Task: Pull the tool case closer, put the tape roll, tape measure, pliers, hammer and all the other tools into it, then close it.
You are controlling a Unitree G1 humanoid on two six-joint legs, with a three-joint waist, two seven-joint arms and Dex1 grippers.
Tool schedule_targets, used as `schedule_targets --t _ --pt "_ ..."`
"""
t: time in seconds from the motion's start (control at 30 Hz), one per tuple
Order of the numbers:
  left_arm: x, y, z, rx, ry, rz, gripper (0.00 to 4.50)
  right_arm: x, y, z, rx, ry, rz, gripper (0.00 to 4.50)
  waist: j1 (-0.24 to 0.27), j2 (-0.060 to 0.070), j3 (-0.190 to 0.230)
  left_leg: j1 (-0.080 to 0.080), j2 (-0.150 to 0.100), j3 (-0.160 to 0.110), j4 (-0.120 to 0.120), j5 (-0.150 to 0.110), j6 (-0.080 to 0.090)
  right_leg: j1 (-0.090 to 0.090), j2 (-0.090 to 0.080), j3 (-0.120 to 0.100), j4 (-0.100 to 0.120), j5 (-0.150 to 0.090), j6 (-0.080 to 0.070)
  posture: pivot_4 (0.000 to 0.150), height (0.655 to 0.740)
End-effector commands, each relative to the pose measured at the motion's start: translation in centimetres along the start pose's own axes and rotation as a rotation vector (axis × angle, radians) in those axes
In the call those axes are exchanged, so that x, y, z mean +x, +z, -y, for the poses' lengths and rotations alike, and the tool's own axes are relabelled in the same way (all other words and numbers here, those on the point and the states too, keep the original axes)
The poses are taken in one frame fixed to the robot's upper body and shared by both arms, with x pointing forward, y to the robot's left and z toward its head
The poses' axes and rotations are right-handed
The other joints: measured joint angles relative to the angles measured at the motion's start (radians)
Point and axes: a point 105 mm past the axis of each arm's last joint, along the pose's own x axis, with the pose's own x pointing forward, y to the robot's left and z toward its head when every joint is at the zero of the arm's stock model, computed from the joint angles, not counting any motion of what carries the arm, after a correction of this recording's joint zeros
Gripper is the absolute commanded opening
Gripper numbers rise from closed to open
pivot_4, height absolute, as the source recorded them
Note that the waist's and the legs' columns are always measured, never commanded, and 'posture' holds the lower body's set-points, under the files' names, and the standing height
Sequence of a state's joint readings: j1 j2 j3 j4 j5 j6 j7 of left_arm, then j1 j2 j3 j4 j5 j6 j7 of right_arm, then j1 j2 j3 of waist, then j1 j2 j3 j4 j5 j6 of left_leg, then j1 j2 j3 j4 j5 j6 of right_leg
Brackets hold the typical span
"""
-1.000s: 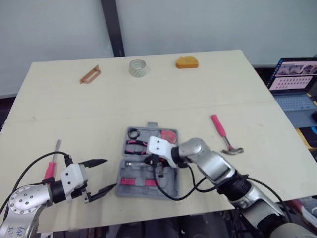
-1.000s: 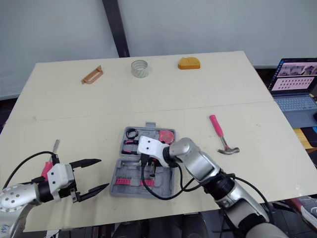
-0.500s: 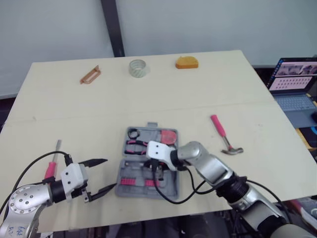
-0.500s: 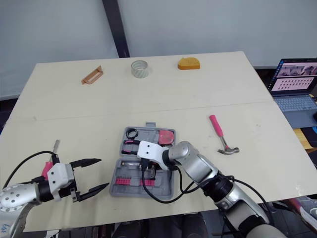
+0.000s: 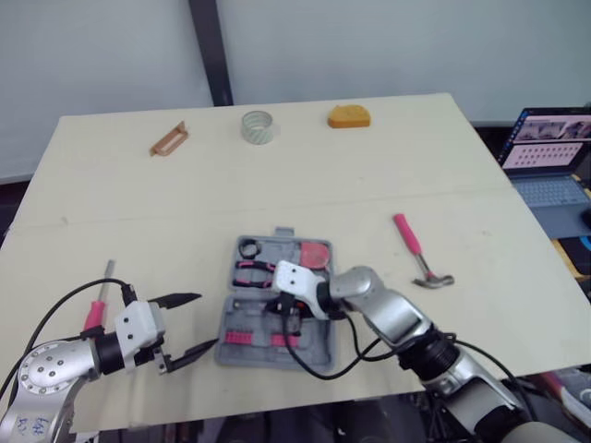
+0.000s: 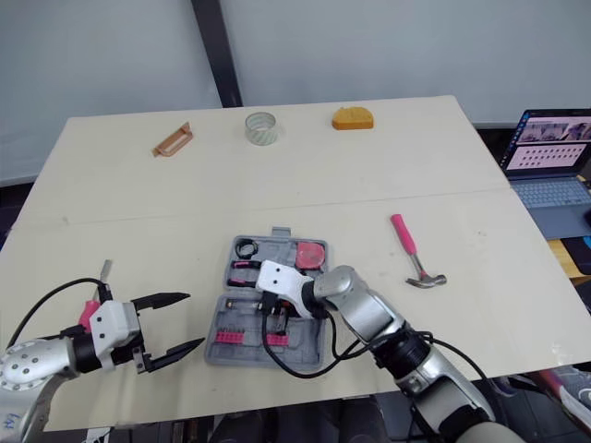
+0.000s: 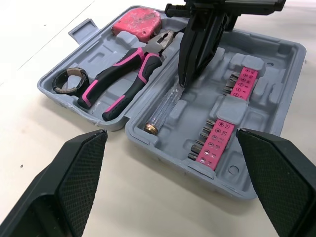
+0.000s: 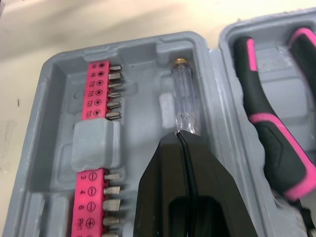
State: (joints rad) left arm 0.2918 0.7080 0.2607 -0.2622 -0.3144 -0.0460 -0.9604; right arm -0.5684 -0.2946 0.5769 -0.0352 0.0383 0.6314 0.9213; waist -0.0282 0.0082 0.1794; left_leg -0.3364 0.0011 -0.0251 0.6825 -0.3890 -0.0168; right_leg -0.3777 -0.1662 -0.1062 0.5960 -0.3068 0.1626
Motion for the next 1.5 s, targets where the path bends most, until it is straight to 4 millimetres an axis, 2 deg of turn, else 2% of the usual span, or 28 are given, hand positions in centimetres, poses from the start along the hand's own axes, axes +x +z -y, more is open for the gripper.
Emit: schedule_targets --t 0.03,0.3,0.67,1.5 --pt "0.1 0.7 0.0 0.016 -0.003 0.023 4.5 -0.6 1.7 0.0 -0.02 0.002 0.066 0.03 0.0 0.0 0.0 0.0 0.0 0.0 0.0 0.0 0.0 0.0 0.0 0.0 0.0 0.0 0.0 0.15 0.74" --pt "0.3 0.7 -0.1 0.016 -0.007 0.027 4.5 -0.7 1.0 0.7 -0.016 -0.022 0.042 0.03 0.0 0.0 0.0 0.0 0.0 0.0 0.0 0.0 0.0 0.0 0.0 0.0 0.0 0.0 0.0 0.15 0.74" --pt "0.3 0.8 0.1 0.013 -0.003 0.027 4.5 -0.1 -1.6 0.0 -0.011 -0.01 -0.044 0.03 0.0 0.0 0.0 0.0 0.0 0.0 0.0 0.0 0.0 0.0 0.0 0.0 0.0 0.0 0.0 0.15 0.74" --pt "0.5 0.7 0.3 0.003 -0.002 0.03 4.5 0.5 -4.9 -0.4 -0.075 -0.003 -0.241 0.03 0.0 -0.001 -0.003 0.001 0.0 0.0 0.0 0.0 0.0 0.001 0.0 0.0 0.0 0.0 0.0 0.15 0.74"
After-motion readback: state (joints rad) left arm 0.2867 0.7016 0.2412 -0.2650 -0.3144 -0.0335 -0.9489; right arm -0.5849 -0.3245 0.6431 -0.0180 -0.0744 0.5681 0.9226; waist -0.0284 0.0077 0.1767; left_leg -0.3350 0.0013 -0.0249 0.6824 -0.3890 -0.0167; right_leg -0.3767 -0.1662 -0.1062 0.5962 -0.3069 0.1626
